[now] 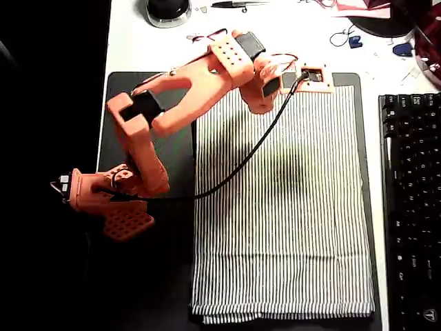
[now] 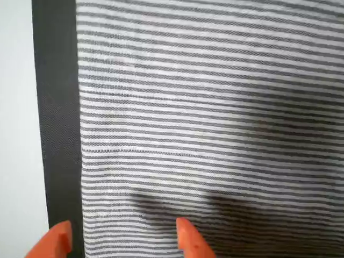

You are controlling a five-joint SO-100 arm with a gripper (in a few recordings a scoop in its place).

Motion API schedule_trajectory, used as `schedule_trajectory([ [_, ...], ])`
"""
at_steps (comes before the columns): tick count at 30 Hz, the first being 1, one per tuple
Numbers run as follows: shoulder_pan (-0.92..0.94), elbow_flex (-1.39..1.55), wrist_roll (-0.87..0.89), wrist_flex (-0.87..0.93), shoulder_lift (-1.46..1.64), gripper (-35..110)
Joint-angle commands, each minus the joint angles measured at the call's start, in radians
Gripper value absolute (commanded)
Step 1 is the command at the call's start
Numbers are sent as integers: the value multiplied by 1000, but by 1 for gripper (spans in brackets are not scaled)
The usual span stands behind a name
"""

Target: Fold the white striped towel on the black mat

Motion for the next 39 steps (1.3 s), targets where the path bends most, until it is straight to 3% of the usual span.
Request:
schedule_trajectory([
  [1,-28,-46,20,-44,-51,25],
  [18,-57,-179,57,-143,-350,21],
  [23,-18,-150,8,-144,-374,6],
  [31,77,-109,-35,-104,-268,0],
  [39,166,-166,-106,60,-80,0],
])
